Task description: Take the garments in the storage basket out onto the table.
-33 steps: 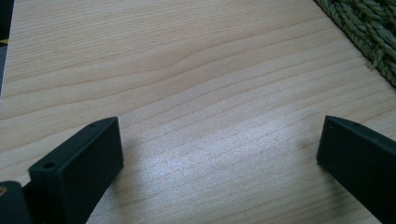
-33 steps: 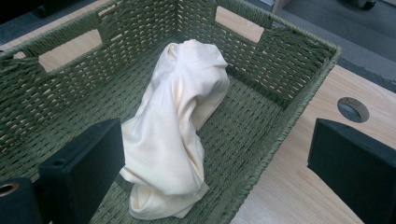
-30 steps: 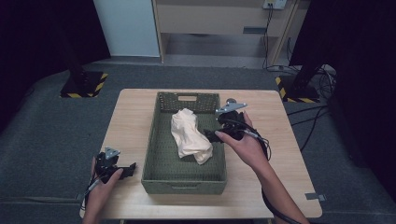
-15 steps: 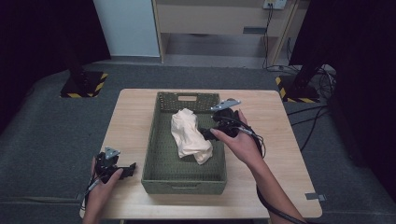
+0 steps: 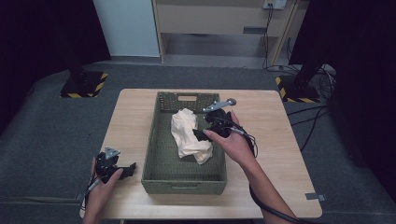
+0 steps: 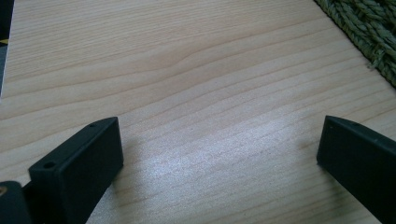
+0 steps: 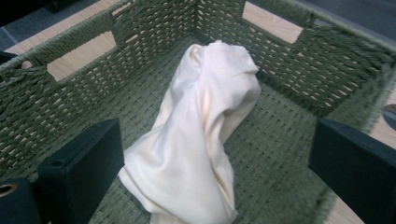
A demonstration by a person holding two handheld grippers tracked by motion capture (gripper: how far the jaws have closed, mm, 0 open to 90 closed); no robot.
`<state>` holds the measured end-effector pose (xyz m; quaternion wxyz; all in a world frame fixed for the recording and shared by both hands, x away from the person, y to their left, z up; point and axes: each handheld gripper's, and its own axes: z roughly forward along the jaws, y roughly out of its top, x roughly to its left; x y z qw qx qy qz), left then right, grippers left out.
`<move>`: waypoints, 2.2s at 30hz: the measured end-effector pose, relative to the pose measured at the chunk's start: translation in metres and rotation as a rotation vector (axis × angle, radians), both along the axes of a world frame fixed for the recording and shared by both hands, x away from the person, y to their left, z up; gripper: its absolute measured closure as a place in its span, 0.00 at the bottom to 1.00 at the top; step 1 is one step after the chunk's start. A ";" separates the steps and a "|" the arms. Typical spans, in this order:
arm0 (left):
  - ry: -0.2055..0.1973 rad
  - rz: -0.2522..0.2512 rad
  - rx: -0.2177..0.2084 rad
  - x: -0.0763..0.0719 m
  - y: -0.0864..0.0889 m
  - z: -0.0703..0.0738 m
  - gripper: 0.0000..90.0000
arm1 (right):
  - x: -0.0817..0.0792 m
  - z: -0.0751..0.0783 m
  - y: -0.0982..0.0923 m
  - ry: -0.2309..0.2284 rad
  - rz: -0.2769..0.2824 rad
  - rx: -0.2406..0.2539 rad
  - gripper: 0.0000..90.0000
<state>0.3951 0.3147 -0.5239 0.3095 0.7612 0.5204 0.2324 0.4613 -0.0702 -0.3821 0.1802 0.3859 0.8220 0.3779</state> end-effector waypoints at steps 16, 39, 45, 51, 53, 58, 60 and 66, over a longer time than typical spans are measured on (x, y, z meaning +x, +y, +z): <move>0.000 0.000 0.000 0.000 0.000 0.000 0.00 | 0.007 -0.008 0.021 0.020 0.012 0.005 0.04; 0.000 -0.001 0.000 0.000 0.000 0.000 0.00 | 0.017 -0.022 0.041 0.051 -0.001 0.011 0.04; 0.000 0.000 0.000 0.000 0.000 0.000 0.00 | 0.020 -0.026 0.046 0.055 -0.008 0.011 0.04; 0.000 -0.001 0.000 0.000 0.000 0.000 0.00 | 0.023 -0.031 0.049 0.063 -0.018 0.004 0.04; 0.000 -0.001 0.000 0.000 0.000 0.000 0.00 | 0.024 -0.033 0.049 0.065 -0.021 0.005 0.04; 0.000 -0.001 0.000 0.000 0.000 0.000 0.00 | 0.026 -0.038 0.050 0.077 -0.032 0.002 0.04; 0.000 0.000 0.000 0.000 0.000 0.000 0.00 | 0.027 -0.039 0.050 0.079 -0.034 0.002 0.04; 0.000 -0.001 0.000 0.000 0.000 0.000 0.00 | 0.028 -0.042 0.052 0.084 -0.039 0.005 0.04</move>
